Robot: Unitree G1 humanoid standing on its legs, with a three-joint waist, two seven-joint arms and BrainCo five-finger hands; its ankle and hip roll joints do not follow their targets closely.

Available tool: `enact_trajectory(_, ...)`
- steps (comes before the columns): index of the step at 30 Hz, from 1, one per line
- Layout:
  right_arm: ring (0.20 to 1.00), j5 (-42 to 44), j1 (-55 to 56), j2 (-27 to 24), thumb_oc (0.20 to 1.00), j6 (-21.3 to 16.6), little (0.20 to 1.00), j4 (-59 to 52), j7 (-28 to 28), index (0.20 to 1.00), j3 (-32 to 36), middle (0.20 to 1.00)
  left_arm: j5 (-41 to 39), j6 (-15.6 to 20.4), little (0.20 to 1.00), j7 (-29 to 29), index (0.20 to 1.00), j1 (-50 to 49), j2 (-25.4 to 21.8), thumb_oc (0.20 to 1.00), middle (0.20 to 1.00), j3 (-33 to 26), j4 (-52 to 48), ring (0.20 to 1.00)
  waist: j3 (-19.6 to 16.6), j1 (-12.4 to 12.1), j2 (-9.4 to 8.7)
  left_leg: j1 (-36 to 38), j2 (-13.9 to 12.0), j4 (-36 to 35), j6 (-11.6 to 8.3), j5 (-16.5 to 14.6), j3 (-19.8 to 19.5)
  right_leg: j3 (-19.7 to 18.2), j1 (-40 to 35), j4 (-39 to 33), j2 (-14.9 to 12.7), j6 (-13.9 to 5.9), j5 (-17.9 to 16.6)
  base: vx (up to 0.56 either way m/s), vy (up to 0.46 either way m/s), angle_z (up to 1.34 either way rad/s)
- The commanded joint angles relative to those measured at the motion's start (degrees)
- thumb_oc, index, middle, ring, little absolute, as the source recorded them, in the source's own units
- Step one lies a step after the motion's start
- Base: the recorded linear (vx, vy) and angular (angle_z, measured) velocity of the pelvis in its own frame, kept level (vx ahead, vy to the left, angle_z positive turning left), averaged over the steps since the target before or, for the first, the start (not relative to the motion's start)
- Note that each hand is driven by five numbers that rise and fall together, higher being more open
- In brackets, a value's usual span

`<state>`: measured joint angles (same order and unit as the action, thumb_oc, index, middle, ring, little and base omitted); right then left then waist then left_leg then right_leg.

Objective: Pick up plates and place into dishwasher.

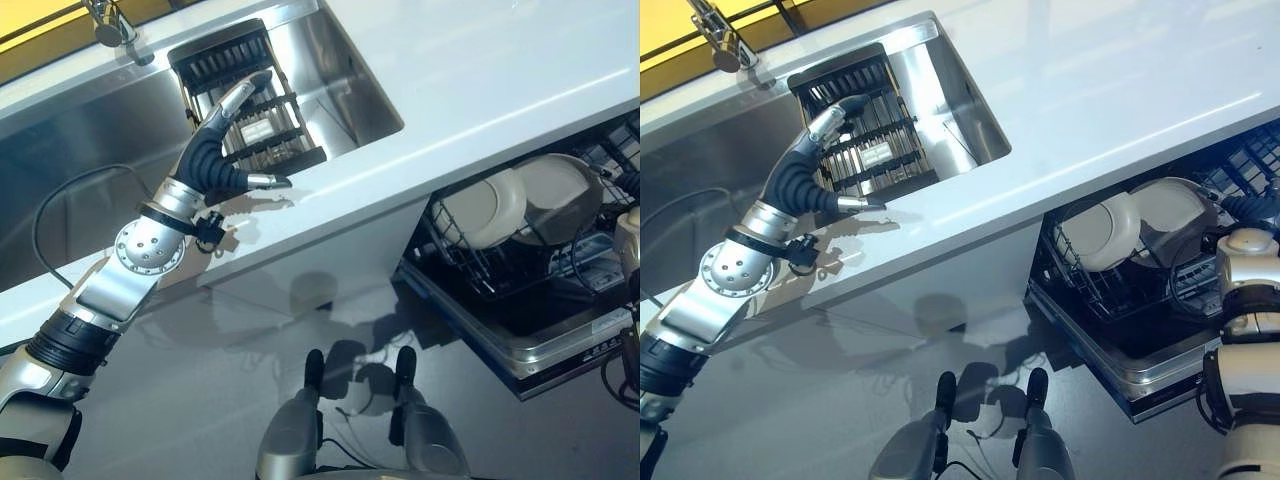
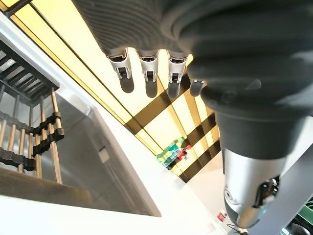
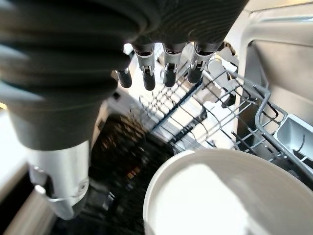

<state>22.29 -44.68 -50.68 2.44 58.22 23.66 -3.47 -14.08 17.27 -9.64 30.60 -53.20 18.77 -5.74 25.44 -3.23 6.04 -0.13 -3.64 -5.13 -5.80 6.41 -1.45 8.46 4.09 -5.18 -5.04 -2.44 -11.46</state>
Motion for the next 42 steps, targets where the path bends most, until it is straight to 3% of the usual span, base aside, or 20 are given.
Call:
enact_trajectory(1,1.000,3.7,6.0,2.9,1.000,-4.1,1.000,-3.4,3.0,1.000,-1.0,1.000,2.4,3.0,1.000,-1.5,1.000,-3.4,1.9,1.000,1.000,-2.8,-1.4,1.000,-4.1,1.7,-2.13,-2.0,5.2,1.5,4.33,-4.9,5.1,0.7,0.3,3.3,1.3,-1.97,6.5,0.08,0.022,-0.02)
enact_trajectory(8,1.000,14.9,8.5,9.5,1.000,-7.7,1.000,4.7,-5.4,1.000,2.1,1.000,2.7,1.4,1.000,-0.9,1.000,-2.5,4.1,1.000,1.000,-2.6,-1.9,1.000,-3.9,1.3,-1.14,-1.9,5.4,3.3,4.67,-6.1,5.6,0.6,-0.2,3.8,1.0,-1.53,7.1,0.05,0.015,-0.08)
enact_trajectory(12,1.000,16.7,5.2,9.7,1.000,-11.3,1.000,10.2,-6.1,1.000,3.2,1.000,1.6,1.7,1.000,-0.8,1.000,-1.4,5.2,1.000,1.000,-2.0,-1.7,1.000,-2.4,0.7,-0.30,-4.5,6.0,10.4,4.55,-8.4,6.2,1.6,0.7,6.2,-0.4,-0.66,8.0,-0.01,0.010,0.00)
enact_trajectory(15,1.000,17.5,1.5,9.1,1.000,-13.0,1.000,10.8,-6.0,1.000,2.8,1.000,-0.1,2.8,1.000,-0.7,1.000,-1.2,6.1,1.000,1.000,-2.1,-1.2,1.000,0.2,0.4,0.18,-9.5,6.4,21.8,5.02,-12.0,6.3,2.6,3.6,13.3,-2.4,0.63,10.1,-0.10,0.064,0.02)
enact_trajectory(19,1.000,18.0,-1.4,10.0,1.000,-14.1,1.000,10.6,-6.4,1.000,1.9,1.000,0.1,2.7,1.000,0.7,1.000,-1.5,8.1,1.000,1.000,-2.9,0.0,1.000,3.1,-0.2,1.07,-16.6,7.1,34.5,7.07,-17.2,4.9,2.8,10.5,28.4,-3.1,2.35,15.9,-0.07,0.039,0.03)
enact_trajectory(24,1.000,16.3,-3.2,10.8,1.000,-10.8,1.000,11.0,-6.6,1.000,0.7,1.000,0.2,2.1,1.000,0.7,1.000,-1.7,8.6,1.000,1.000,-2.9,0.0,1.000,3.6,-0.5,1.09,-23.3,8.3,44.7,9.68,-21.3,5.0,1.7,18.5,42.1,-4.3,3.61,20.8,-0.05,0.020,0.05)
enact_trajectory(30,1.000,19.4,-4.3,10.3,1.000,-4.4,1.000,14.6,-13.8,1.000,0.0,1.000,0.9,1.8,1.000,0.0,1.000,-2.0,9.1,1.000,1.000,-2.7,-1.0,1.000,4.0,-1.1,1.27,-27.7,7.9,52.9,10.79,-24.5,4.9,1.0,23.6,52.0,-5.2,5.03,24.8,-0.01,0.006,-0.01)
enact_trajectory(38,1.000,29.9,-5.0,9.9,1.000,3.5,1.000,17.6,-25.8,1.000,-0.5,1.000,-0.1,0.8,1.000,0.8,1.000,-1.9,7.6,1.000,1.000,-3.1,-1.4,1.000,4.3,-2.1,0.64,-29.9,8.1,56.7,10.94,-25.3,3.7,0.7,25.4,56.1,-4.8,5.64,26.2,0.02,-0.043,0.04)
enact_trajectory(42,1.000,34.3,-5.8,9.9,1.000,2.4,1.000,17.0,-32.4,1.000,-1.2,1.000,-0.3,0.8,1.000,1.3,1.000,-2.1,6.8,1.000,1.000,-3.2,-1.5,1.000,4.3,-2.6,0.38,-30.2,8.1,56.4,10.79,-24.6,3.3,0.8,25.5,56.2,-4.5,5.71,26.1,0.02,-0.048,0.00)
